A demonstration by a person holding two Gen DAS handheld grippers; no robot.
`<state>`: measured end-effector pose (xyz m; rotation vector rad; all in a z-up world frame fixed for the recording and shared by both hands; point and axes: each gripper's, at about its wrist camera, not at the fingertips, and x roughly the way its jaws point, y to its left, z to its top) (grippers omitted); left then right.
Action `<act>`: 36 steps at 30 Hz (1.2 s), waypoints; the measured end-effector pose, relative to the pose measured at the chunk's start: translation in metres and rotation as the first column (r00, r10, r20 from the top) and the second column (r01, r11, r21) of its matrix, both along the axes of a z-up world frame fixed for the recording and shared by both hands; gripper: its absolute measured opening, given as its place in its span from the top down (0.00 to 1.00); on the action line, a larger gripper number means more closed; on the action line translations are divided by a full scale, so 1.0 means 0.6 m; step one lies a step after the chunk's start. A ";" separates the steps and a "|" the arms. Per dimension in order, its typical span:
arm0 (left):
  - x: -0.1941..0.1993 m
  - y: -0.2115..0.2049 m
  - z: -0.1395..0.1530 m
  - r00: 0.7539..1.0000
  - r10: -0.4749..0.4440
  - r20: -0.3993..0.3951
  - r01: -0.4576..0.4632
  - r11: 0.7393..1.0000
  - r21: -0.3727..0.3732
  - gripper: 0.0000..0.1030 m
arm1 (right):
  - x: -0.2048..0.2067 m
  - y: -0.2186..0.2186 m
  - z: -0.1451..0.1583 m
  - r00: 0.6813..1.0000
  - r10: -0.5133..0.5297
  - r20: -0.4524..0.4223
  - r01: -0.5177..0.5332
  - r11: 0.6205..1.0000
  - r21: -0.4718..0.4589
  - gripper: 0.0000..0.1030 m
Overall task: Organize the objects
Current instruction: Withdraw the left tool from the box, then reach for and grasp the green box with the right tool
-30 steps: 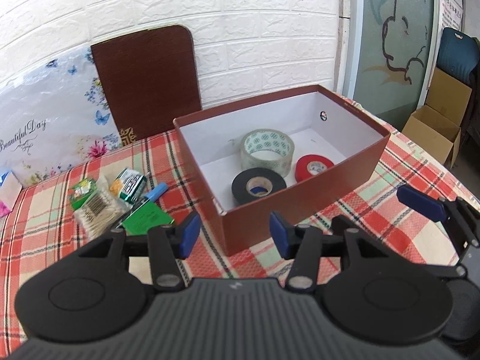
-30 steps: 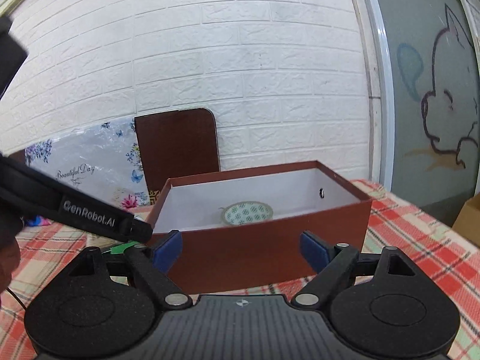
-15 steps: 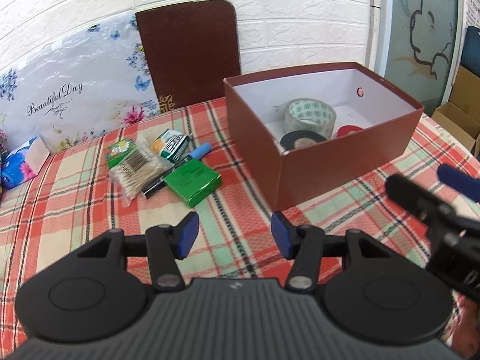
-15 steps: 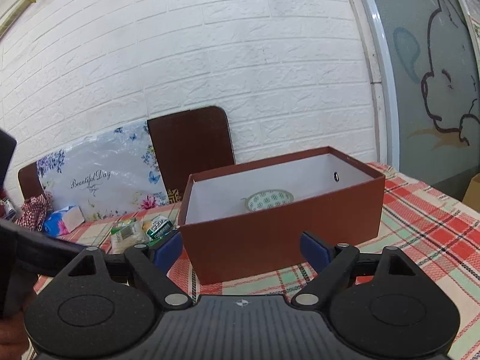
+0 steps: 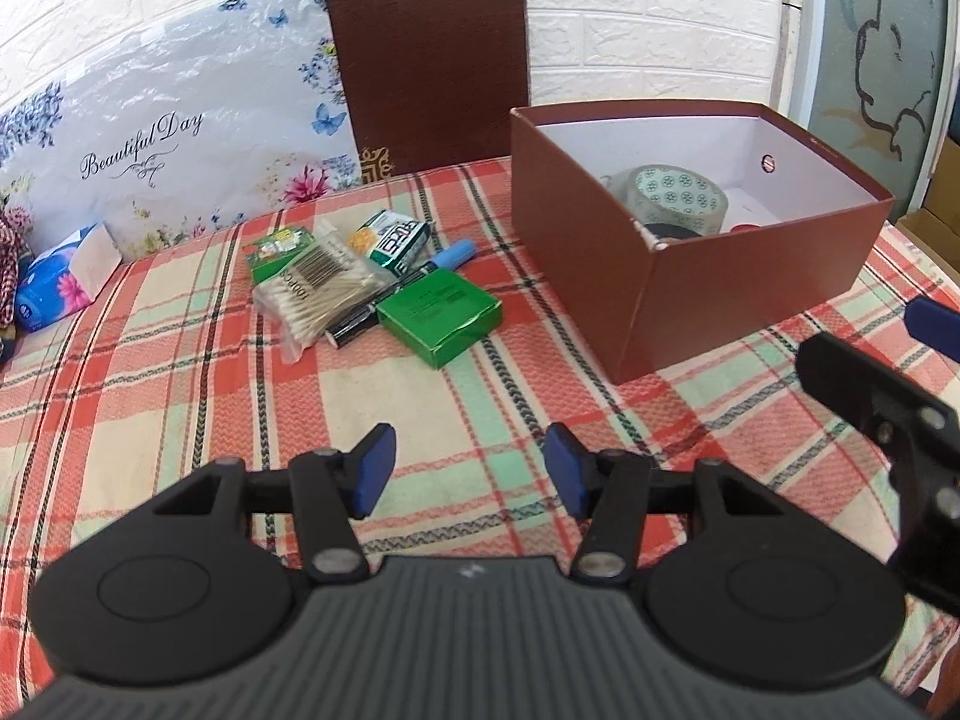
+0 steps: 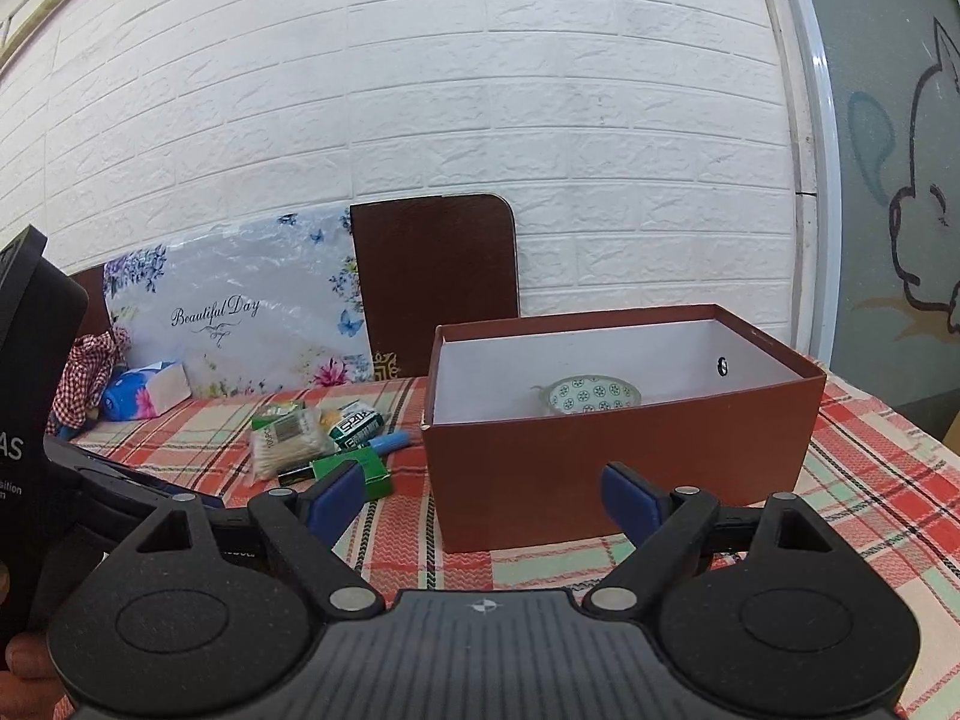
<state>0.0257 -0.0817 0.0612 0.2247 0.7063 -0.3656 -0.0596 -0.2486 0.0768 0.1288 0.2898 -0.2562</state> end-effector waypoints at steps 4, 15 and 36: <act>0.011 0.017 -0.009 1.000 0.026 -0.011 -0.026 1.000 -0.006 0.44 | 0.006 0.001 0.001 1.000 -0.001 -0.009 0.001 1.000 -0.005 0.17; 0.039 0.064 -0.030 0.995 0.098 -0.036 -0.099 0.995 -0.011 0.43 | 0.028 0.030 -0.003 0.996 0.071 -0.061 -0.074 0.996 -0.049 0.18; 0.121 0.252 -0.128 0.925 0.374 0.066 -0.369 0.926 -0.081 0.17 | 0.180 0.121 -0.062 0.929 0.290 -0.231 -0.325 0.936 -0.131 0.27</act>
